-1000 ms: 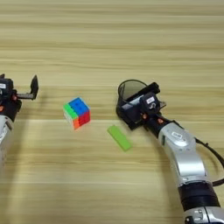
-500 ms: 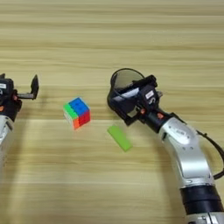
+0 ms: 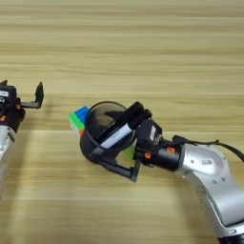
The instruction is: Move the objects on the table
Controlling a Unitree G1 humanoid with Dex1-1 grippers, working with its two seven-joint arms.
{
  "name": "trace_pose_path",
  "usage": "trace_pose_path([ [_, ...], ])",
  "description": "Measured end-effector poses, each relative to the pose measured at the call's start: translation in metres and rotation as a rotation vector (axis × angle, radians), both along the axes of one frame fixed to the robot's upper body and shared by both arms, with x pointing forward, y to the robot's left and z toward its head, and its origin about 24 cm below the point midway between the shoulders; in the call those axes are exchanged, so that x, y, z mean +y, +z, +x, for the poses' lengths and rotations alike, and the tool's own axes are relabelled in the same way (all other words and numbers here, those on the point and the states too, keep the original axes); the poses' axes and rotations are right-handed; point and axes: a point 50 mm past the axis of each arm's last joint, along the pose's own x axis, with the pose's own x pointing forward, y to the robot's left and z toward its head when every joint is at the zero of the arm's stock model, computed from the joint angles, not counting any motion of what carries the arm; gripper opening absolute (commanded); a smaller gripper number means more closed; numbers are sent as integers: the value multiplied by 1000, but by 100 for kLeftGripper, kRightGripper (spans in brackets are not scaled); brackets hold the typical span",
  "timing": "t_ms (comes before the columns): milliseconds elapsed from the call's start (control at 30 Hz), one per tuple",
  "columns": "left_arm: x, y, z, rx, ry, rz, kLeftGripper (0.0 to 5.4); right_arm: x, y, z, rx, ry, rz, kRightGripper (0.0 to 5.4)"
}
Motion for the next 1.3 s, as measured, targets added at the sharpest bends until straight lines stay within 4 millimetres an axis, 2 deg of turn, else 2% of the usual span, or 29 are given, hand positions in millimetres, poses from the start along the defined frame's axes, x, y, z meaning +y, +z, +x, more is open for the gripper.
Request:
trace_pose_path([
  [133,0,0,0,0,1,0,540,9,-15,-14,68,94,-39,483],
  [400,0,0,0,-1,3,0,540,21,-47,-19,133,111,-130,483],
  [567,0,0,0,-1,3,0,540,26,-67,-18,88,72,-192,483],
  [767,0,0,0,-1,4,0,540,34,-70,-16,41,73,-165,483],
  [800,0,0,0,1,5,0,540,34,-71,-16,38,74,-163,519],
  [867,0,-1,0,3,6,0,540,34,-72,-15,40,70,-163,536],
  [1133,-1,-1,1,-1,4,1,540,33,-75,-14,59,50,-158,536],
  [1300,-1,-1,1,-4,3,1,540,23,-72,-12,59,32,-158,536],
])
